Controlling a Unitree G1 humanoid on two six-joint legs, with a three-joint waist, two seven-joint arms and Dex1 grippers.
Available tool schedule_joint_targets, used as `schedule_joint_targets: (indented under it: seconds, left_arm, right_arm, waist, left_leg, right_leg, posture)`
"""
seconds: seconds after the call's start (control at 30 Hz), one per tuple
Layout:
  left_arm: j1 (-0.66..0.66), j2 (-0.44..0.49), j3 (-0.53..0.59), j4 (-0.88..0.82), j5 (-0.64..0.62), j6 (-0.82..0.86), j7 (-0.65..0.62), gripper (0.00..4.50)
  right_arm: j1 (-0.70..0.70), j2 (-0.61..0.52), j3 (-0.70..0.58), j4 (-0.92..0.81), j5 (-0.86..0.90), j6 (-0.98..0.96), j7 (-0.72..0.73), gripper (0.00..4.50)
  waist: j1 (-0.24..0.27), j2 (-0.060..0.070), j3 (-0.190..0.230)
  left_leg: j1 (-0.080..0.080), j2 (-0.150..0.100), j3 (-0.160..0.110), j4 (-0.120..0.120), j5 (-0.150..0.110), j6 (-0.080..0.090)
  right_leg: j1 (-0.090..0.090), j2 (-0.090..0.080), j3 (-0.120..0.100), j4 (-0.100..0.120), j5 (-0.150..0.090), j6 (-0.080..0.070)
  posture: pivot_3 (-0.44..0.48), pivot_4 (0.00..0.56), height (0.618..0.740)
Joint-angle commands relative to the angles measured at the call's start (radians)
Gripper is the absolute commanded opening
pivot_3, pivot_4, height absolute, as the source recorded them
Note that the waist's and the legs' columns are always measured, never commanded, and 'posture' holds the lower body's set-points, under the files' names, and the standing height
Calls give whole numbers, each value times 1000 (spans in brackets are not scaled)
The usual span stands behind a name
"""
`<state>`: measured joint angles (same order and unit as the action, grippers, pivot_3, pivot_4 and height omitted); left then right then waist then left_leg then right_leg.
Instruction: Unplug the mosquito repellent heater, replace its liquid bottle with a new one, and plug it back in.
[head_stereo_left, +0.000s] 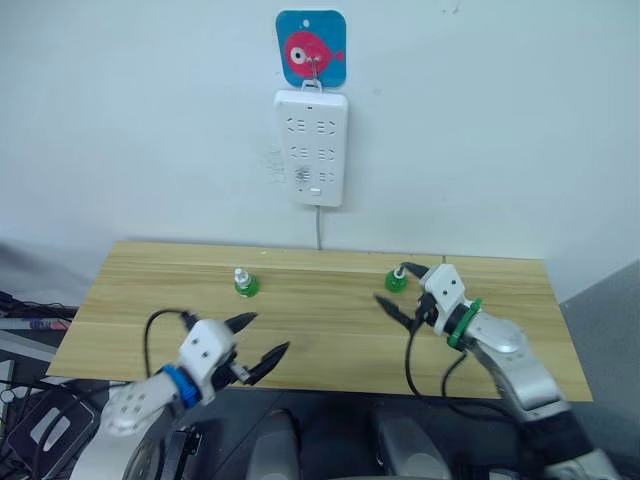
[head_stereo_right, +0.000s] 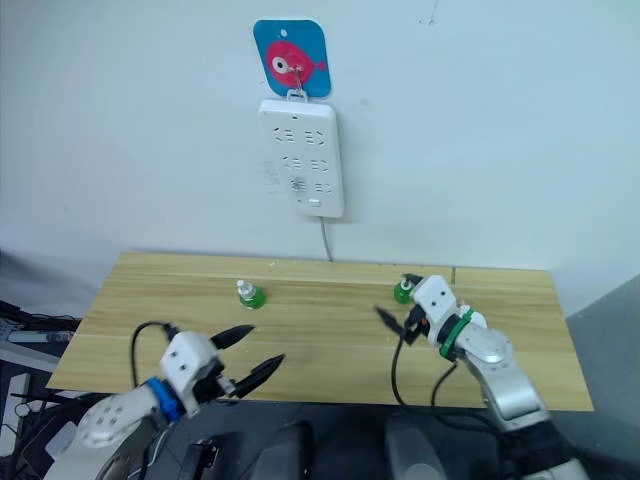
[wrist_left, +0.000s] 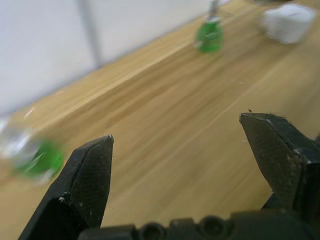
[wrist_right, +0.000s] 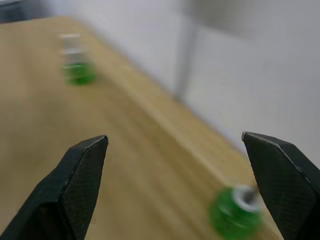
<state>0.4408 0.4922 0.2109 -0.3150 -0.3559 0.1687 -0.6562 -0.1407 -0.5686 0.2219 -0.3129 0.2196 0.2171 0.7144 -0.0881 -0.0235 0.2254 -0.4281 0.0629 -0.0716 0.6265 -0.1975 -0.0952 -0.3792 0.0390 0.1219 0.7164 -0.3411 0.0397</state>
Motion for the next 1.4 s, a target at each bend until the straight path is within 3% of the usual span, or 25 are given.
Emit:
schedule_joint_targets:
  seconds: [0.03,0.23,0.47,0.57,0.7,0.77,0.83,1.1,1.4]
  left_arm:
    - [13,-25,50,37,20,-85,26,4500]
    - [-11,-54,49,80,36,-128,47,4500]
    - [-154,-68,40,203,53,-157,61,4500]
    - [-225,-70,39,282,68,-173,75,4500]
    - [-317,-70,14,385,96,-192,79,4500]
    - [-368,-70,10,435,103,-195,81,4500]
    - [-441,-69,-6,511,116,-210,72,4500]
    - [-653,-87,-35,749,153,-301,82,4500]
    - [-784,-132,-48,921,178,-396,111,4500]
  right_arm:
    - [-21,-28,7,-125,50,101,55,4478]
    - [-39,-47,22,-191,35,180,58,4478]
    - [-74,-21,46,-263,15,340,-19,4478]
    - [-97,-7,59,-306,19,423,-47,4478]
    - [-149,37,69,-382,47,577,-101,4478]
    - [-172,60,72,-423,69,654,-123,4478]
    - [-190,85,71,-452,91,723,-145,4478]
    - [-198,111,44,-548,164,887,-195,4478]
    - [-184,96,25,-576,209,941,-218,4478]
  waist:
    - [6,-4,-7]
    - [24,-9,-19]
    - [25,-8,-11]
    - [24,-6,10]
    - [21,-3,59]
    - [18,-1,93]
    - [18,-2,108]
    - [12,-2,175]
    - [0,-3,193]
  left_leg:
    - [0,0,-2,0,0,0]
    - [1,-2,1,3,1,-1]
    - [3,-1,3,2,1,-1]
    - [4,0,4,1,1,-1]
    - [4,0,6,1,1,-1]
    - [4,0,6,1,1,-1]
    - [-4,0,7,2,1,-1]
    - [-8,0,7,0,0,-1]
    - [-8,0,9,1,1,-1]
  right_leg:
    - [0,0,-1,0,-1,2]
    - [5,-1,0,-3,-3,5]
    - [5,0,2,-3,-2,5]
    - [5,1,4,-3,-2,5]
    - [4,1,5,-2,-2,5]
    - [3,1,6,-2,-2,5]
    - [-5,1,6,-2,-1,8]
    - [-9,-1,4,-1,4,5]
    - [-9,-1,5,-2,1,11]
  posture:
    - [-41,140,740]
    - [-24,145,740]
    - [-68,248,740]
    - [-86,287,740]
    - [-138,391,740]
    - [-152,417,740]
    - [-163,456,740]
    - [-209,502,740]
    - [-226,510,740]
